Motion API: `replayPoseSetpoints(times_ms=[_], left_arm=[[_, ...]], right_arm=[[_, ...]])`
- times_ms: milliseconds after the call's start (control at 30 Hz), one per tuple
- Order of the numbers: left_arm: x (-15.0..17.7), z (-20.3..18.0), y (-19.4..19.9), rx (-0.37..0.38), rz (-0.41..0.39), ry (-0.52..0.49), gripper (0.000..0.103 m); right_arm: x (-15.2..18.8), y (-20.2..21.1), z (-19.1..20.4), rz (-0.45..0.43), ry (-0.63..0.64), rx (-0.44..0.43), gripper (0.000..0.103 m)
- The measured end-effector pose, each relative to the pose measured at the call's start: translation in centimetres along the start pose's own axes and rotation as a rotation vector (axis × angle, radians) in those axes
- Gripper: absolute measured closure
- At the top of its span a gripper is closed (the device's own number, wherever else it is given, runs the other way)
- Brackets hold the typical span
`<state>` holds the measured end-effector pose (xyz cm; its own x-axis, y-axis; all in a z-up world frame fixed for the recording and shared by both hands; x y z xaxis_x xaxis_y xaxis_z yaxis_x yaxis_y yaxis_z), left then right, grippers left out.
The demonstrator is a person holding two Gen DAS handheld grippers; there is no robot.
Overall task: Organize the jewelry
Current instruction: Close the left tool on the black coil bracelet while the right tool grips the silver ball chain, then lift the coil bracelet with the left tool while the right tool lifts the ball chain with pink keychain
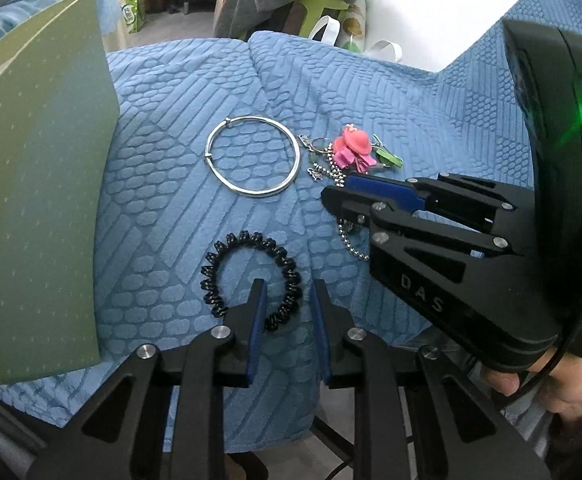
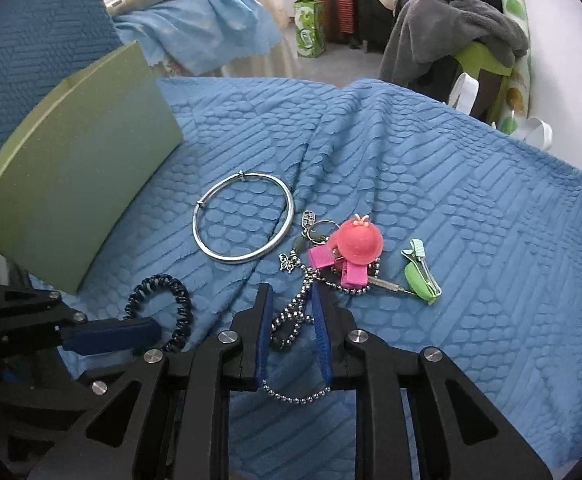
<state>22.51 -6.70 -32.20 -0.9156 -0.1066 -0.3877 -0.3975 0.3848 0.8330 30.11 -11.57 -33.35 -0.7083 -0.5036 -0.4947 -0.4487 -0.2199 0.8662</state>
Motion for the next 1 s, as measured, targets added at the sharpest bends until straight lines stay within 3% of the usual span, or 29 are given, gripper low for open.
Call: replayPoseSetpoints(times_ms=[100,200,333,500,733,1000], left_arm=[[0.1,-0.1,0.0,-0.004,-0.004,-0.007,0.080],[0.0,0.0,0.0,0.002,-0.006,-0.005,0.080],[0.0,0.0,0.1,0.018,-0.003,0.003,0.087],[0.0,0.0,-0.1,0.009,0.000,-0.009,0.089],[0.0,-0.6,-0.3,-0.011,-0.004,-0.052,0.094],[-0.9,-0.7,2.6,0.067,-0.061,0.016,0.095]], right_arm=[[0.0,-0.1,0.2,0.005,-0.005,0.010,0.100],[0.2,0.3,0.0,-0.002,-0.033,0.024,0.101],[-0.1,1.5,-1.2,-0.025,-0.115,-0.042,0.101],[-0.1,3.5,-3.1,-0.065,-0.207,-0.077,0.101],[0.6,4.0,-3.8,-0.054,-0.244,-0.089,0.101],[0.9,4.0,-4.1,-0.048,-0.262,-0.097,0.101]])
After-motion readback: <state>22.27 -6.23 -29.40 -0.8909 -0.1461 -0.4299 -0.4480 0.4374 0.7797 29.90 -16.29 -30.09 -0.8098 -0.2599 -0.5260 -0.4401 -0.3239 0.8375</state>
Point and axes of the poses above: each gripper's, at about its wrist camera, not at the fingertips, and y roughly against the way its jaws point, z to its left, x to its underside, the point moved 6 cm from there along -y, roughly the way its jaws point, and after that the axes turned 8 degrees about x, right-handed, at the moved point
